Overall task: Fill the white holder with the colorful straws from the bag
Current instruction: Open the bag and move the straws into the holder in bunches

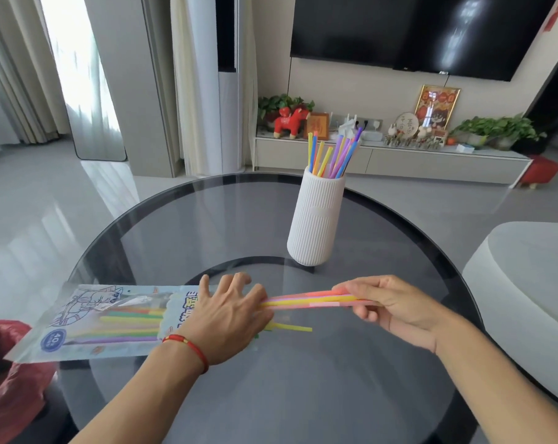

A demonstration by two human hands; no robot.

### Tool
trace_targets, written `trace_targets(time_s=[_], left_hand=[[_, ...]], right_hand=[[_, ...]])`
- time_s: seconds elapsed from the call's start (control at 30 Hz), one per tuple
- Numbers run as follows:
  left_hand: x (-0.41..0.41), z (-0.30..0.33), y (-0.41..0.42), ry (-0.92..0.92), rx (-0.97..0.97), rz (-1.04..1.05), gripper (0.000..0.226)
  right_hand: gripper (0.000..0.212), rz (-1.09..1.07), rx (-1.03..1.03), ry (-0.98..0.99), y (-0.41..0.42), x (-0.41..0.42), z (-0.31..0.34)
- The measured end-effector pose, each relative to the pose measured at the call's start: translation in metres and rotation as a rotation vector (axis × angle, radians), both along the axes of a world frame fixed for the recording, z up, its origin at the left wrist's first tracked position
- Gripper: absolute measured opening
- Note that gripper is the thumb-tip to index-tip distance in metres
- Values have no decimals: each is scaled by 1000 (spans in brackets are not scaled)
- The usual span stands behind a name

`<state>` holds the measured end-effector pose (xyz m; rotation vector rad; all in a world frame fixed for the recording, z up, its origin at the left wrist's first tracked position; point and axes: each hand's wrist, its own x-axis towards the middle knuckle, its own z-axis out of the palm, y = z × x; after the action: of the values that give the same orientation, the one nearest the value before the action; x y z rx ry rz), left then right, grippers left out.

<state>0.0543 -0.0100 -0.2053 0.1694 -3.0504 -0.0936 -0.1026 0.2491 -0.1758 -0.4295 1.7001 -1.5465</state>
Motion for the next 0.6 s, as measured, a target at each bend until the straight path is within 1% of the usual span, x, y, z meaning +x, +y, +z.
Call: trace_targets(time_s=[0.07,0.17,0.2,0.23,0.27,0.3,0.33,0.4,0.43,0.47,0.53,0.57,0.6], left_hand=[[0,1,3,15,-10,5,63],[-1,4,3,43,-1,26,65],[-1,5,3,50,3,35,65],[-1,5,2,55,7,44,65],[-1,5,0,60,13,51,64],[-1,6,-1,64,16,56,63],[-1,6,-1,68,16,56,61],[-1,5,2,87,17,35,57],[-2,5,6,92,15,18,55],[-2,3,10,89,12,2,53],[-4,-1,15,96,22,-11,47],[-4,-3,15,108,38,-7,42],[-5,-3,14,111,57,-1,38]], right_hand=[[59,-7,-97,-130,0,-1,-1],[97,-3,-372,-422,-3,1,-2],[106,17,-464,-494,-4,2,-1],[111,43,-526,-533,-5,4,1],[111,73,-541,-527,-7,8,2],[107,101,-504,-477,-11,13,2],[103,117,-421,-391,-17,20,1],[96,79,-253,-169,-38,35,-5],[87,16,-213,-55,-52,43,-9],[72,-71,-204,46,-65,50,-13],[35,-248,-205,189,-87,60,-19],[26,-312,-208,225,-92,60,-20],[27,-362,-206,261,-93,58,-20]])
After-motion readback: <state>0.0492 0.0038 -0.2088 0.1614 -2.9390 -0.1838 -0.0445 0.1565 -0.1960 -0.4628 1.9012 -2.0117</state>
